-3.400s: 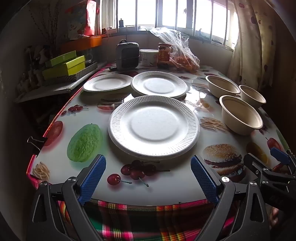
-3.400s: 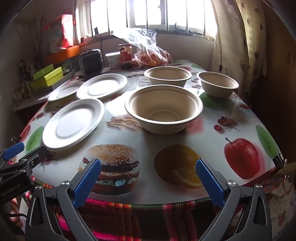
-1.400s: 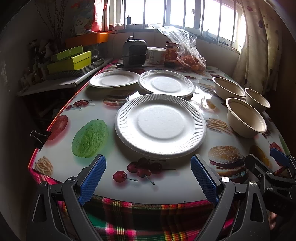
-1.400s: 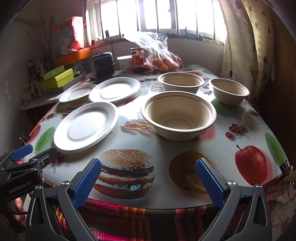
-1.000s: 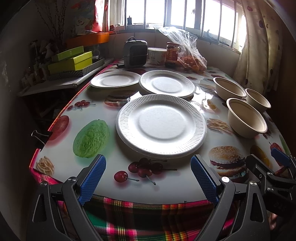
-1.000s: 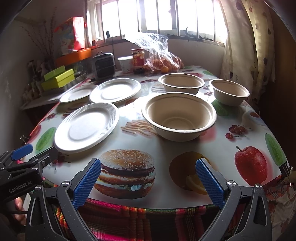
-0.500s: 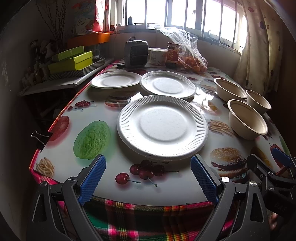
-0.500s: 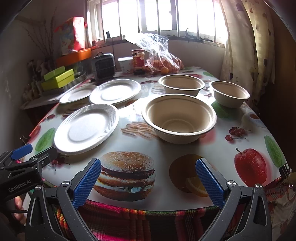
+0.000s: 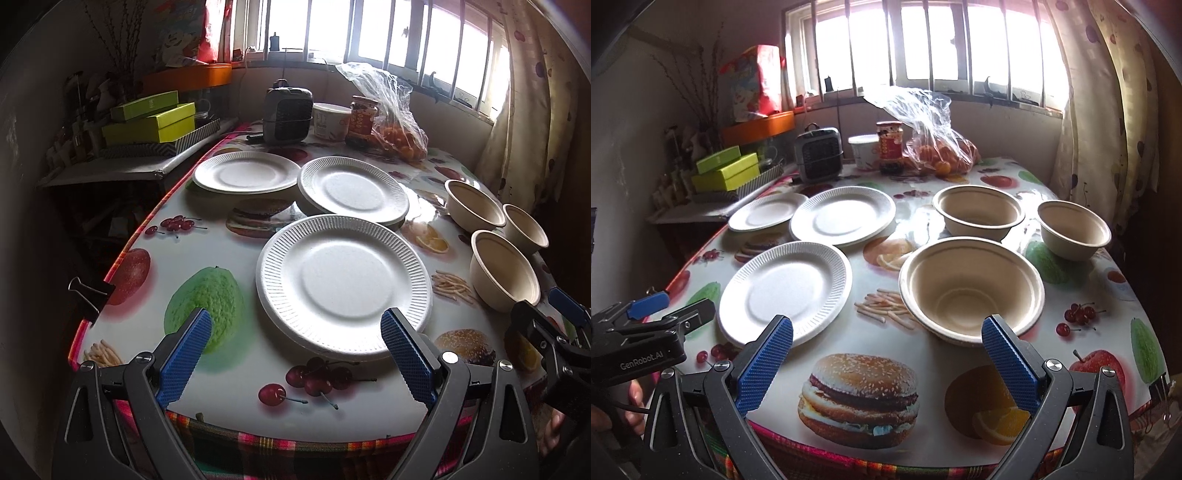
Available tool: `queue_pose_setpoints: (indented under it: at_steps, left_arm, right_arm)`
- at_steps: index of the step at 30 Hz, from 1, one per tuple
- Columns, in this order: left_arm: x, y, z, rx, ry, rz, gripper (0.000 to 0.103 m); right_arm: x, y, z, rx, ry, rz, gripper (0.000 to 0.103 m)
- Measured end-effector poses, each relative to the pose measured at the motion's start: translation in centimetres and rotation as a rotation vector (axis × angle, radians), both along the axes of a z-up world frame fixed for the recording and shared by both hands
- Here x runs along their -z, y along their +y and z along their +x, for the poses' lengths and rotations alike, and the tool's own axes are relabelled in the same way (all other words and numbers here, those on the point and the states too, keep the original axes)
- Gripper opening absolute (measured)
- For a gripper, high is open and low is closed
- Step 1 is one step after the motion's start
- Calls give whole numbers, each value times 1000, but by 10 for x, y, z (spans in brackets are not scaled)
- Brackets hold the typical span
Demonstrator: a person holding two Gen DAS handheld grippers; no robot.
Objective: Organize plates and bowls
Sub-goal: 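Move both tools forward toward the white paper plates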
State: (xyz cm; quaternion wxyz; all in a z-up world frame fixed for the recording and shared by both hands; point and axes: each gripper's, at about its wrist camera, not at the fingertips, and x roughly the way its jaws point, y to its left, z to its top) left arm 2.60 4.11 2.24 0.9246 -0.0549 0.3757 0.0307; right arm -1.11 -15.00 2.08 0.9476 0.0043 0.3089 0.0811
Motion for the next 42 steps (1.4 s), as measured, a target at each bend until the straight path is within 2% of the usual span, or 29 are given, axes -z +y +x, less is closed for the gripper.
queue_pose_setpoints:
  at_steps: [13, 24, 38, 42]
  left_arm:
    - [-24, 18, 54, 30, 24, -41, 93]
    - [-33, 29, 109, 57, 63, -89, 93]
    - [-33, 41, 175, 54, 114, -118, 92]
    - [-29, 39, 190, 56, 132, -115, 92]
  right_arm:
    - [-38, 11, 54, -67, -14, -34, 103]
    - [-62, 5, 109, -96, -1, -58, 103]
    - [-55, -1, 195, -154, 126, -32, 103]
    - [-50, -4, 218, -139, 160, -20, 103]
